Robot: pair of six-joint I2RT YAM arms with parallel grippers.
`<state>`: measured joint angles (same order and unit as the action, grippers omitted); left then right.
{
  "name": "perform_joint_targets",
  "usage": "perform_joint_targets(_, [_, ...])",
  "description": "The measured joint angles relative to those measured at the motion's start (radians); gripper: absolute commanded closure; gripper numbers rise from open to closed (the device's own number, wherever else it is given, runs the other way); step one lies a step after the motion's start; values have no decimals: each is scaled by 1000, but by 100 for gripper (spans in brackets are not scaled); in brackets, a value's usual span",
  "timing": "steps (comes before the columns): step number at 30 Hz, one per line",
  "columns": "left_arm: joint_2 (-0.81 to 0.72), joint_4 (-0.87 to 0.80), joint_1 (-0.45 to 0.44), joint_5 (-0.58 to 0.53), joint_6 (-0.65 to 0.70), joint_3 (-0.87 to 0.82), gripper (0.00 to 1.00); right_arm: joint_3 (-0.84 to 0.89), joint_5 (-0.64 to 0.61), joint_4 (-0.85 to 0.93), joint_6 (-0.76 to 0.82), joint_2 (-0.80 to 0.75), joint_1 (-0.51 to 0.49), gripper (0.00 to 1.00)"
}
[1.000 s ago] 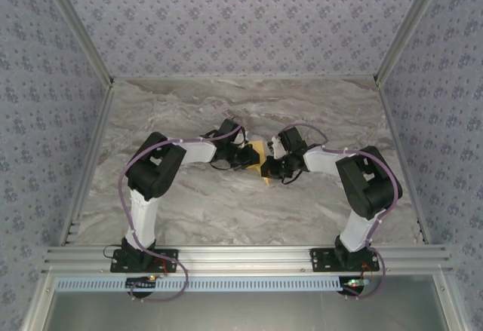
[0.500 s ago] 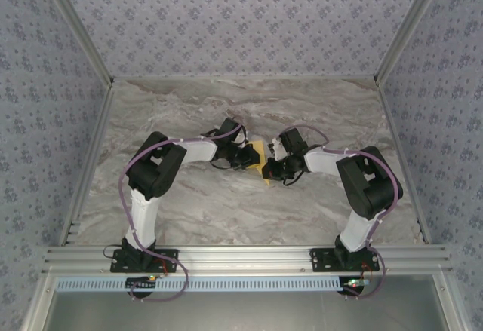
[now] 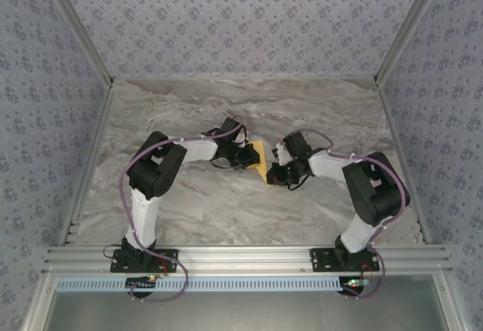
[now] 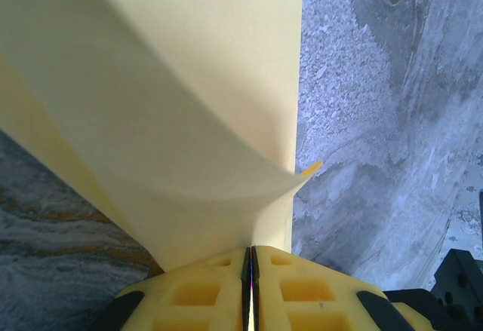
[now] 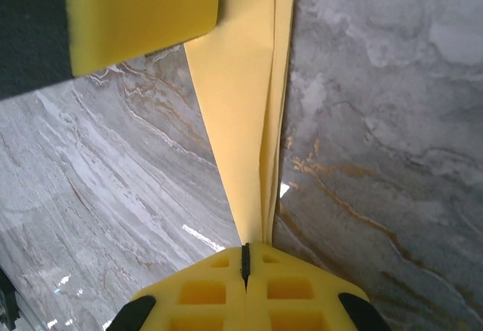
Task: Fold a paper plane with a square sheet of paper (pick it up from the middle)
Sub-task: Fold the wing for the fifth time at the center of the table.
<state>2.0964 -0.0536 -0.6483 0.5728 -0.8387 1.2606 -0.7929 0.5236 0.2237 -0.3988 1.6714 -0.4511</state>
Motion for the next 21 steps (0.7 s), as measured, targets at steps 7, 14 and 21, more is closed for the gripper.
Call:
perform_joint_targets(7, [0, 0, 0, 3, 0, 0, 86, 32, -8, 96, -5, -89, 0, 96])
perform_joint_targets(14, [0, 2, 0, 7, 0, 0, 86, -7, -14, 30, -40, -115, 4, 99])
perform_joint_targets(21, [0, 2, 0, 7, 0, 0, 86, -80, -2, -74, -66, 30, 1, 100])
